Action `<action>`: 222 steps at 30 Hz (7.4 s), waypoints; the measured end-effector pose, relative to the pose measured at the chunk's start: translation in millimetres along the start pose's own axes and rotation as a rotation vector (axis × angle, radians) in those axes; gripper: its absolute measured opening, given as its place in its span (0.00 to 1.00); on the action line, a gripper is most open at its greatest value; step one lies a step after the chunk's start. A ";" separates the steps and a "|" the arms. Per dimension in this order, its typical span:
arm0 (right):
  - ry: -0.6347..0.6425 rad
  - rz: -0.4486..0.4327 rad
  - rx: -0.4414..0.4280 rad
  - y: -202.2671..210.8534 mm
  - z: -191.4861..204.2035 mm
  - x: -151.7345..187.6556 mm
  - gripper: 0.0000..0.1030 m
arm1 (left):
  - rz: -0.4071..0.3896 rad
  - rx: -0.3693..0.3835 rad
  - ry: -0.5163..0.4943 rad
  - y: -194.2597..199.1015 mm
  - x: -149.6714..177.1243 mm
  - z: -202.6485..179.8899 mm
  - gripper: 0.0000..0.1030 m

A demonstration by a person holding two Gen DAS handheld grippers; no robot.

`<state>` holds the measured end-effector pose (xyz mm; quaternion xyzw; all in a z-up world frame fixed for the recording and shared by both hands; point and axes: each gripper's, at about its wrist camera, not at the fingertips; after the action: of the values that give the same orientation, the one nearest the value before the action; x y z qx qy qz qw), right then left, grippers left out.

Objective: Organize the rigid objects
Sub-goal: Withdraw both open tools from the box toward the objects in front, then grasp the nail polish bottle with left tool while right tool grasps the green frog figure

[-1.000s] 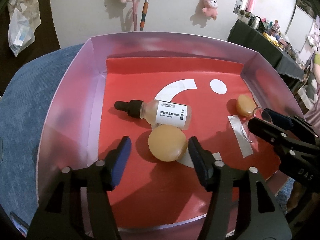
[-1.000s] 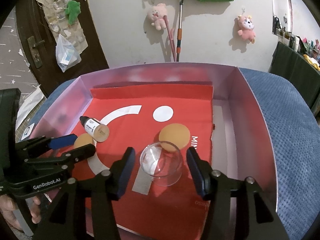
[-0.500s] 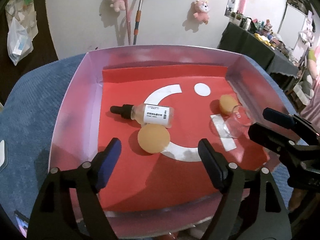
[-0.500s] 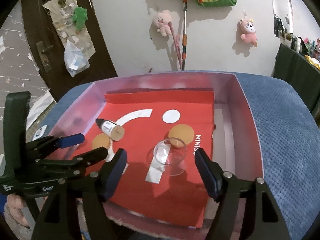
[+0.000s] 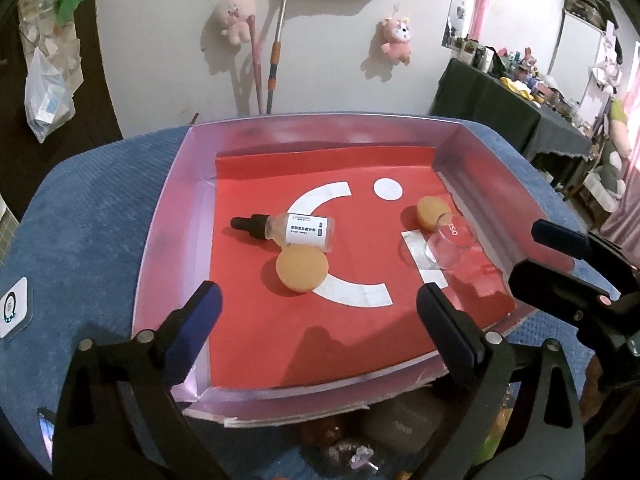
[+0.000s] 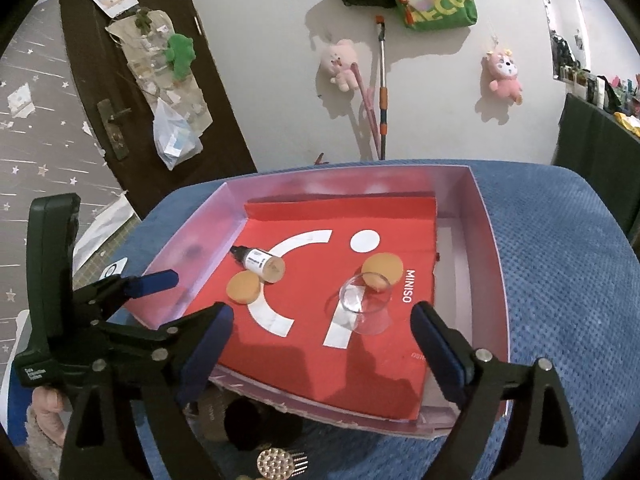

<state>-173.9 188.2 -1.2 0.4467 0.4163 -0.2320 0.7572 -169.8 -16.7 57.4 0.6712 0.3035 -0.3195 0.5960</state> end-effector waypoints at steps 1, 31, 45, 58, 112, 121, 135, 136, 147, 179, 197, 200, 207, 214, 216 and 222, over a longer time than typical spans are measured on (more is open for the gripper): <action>-0.003 -0.004 -0.005 1.7 0.3 0.5 0.94 | -0.001 0.000 0.002 1.0 0.7 0.3 0.96; -0.097 -0.057 -0.075 45.2 4.1 24.6 1.00 | -0.028 0.037 0.047 49.6 32.6 -1.0 1.00; -0.044 -0.051 -0.036 60.2 24.7 47.3 1.00 | -0.013 0.048 0.053 64.1 51.4 -1.7 1.00; -0.026 -0.035 -0.034 68.7 36.9 63.1 1.00 | 0.005 0.058 0.041 73.4 66.1 -5.8 1.00; -0.042 0.116 0.003 46.7 39.8 116.7 0.58 | 0.078 0.065 0.103 34.3 91.5 10.6 0.78; -0.061 0.120 -0.005 43.8 36.1 118.3 0.50 | 0.054 0.117 0.148 33.3 90.2 17.7 0.62; -0.048 0.120 -0.001 43.9 39.3 118.4 0.50 | 0.055 0.065 0.146 33.1 90.8 9.1 0.56; -0.045 0.123 -0.001 43.5 39.9 118.7 0.50 | 0.049 0.061 0.151 32.8 90.1 8.5 0.56; -0.025 0.121 0.011 44.2 43.1 120.5 0.49 | 0.024 0.126 0.190 36.2 95.6 9.2 0.34; -0.013 0.057 -0.053 53.2 52.9 95.8 0.49 | -0.006 0.153 0.176 66.0 94.2 7.5 0.33; -0.041 0.064 -0.042 53.4 45.3 101.5 0.49 | 0.058 0.166 0.246 48.6 104.4 20.2 0.33; -0.041 0.060 -0.044 52.8 45.5 100.0 0.49 | 0.048 0.166 0.237 51.6 104.2 19.0 0.33; -0.034 0.053 -0.051 52.2 47.8 95.7 0.49 | 0.034 0.166 0.215 56.0 99.4 15.4 0.33; -0.033 0.048 -0.053 53.6 48.7 94.2 0.49 | -0.005 0.164 0.196 69.3 92.1 12.7 0.33; -0.033 0.044 -0.053 54.3 48.6 93.1 0.49 | -0.017 0.166 0.194 72.9 89.1 12.7 0.33; -0.030 0.037 -0.058 55.1 51.0 91.2 0.49 | -0.025 0.172 0.189 74.9 86.6 11.6 0.33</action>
<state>-62.7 173.0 -38.0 0.4284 0.4033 -0.2124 0.7802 -58.6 -33.9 33.4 0.7430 0.3382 -0.2872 0.5010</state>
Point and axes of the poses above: each gripper's, at about its wrist camera, not at the fingertips, and y roughly against the way its jaws point, z to its left, x to its underside, and after that the axes turned 11 degrees about -z, right-handed
